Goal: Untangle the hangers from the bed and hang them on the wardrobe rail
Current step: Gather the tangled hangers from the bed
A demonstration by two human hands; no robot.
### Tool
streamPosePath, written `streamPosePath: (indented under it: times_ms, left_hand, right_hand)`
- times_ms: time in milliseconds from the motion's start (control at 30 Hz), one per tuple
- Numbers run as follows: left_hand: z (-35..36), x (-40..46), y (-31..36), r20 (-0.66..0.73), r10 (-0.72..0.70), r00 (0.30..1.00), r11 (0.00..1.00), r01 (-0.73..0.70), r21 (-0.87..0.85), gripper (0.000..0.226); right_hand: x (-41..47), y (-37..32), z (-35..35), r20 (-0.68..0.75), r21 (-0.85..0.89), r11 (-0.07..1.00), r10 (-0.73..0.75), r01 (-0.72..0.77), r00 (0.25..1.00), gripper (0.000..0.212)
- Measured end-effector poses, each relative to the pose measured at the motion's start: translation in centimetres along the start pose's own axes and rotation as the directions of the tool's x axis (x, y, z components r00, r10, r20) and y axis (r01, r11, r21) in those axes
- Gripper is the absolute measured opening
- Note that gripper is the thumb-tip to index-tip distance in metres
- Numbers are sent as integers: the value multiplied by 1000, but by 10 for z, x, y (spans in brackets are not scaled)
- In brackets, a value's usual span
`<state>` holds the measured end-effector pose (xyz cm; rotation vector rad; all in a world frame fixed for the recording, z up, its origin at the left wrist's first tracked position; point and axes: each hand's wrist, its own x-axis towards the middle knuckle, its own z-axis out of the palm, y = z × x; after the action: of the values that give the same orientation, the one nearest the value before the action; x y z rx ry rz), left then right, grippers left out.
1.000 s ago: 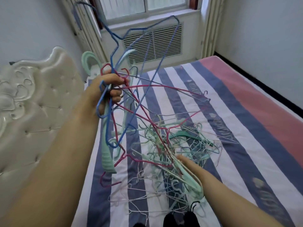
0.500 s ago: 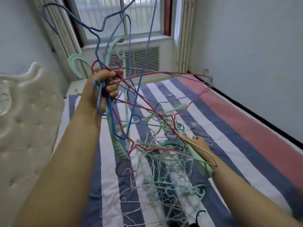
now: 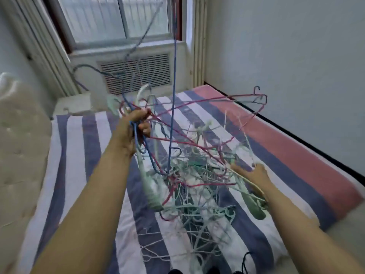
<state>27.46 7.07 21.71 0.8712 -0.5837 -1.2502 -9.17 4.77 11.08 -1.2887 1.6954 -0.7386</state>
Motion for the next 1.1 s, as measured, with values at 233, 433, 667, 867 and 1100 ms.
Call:
streamPosePath:
  times_ms: [233,433,667,867,1100]
  left_hand:
    - [-53,-55,-115,-254,-344,904,935,303,-186,22]
    - [-38,-107,-128,-298,-279,913,951,221,-214,23]
    - [37,-165,-76,87,-3,996,984,19,-179,32]
    - [59,-205,-64,189,40,981,983,-5,-185,34]
    - [82,-233,-104,-38,-68,997,992,64,-106,5]
  right_hand:
    - [39,191,48,166,-453,843,398,-289,902,137]
    - [-24,167,19,102,-328,932,196,-153,975,109]
    - [-57,142,-30,-163,8,993,-112,115,980,61]
    - [-90,117,-60,-20,253,939,-234,231,972,11]
    - [-106,188,-69,317,-6,993,112,-117,942,42]
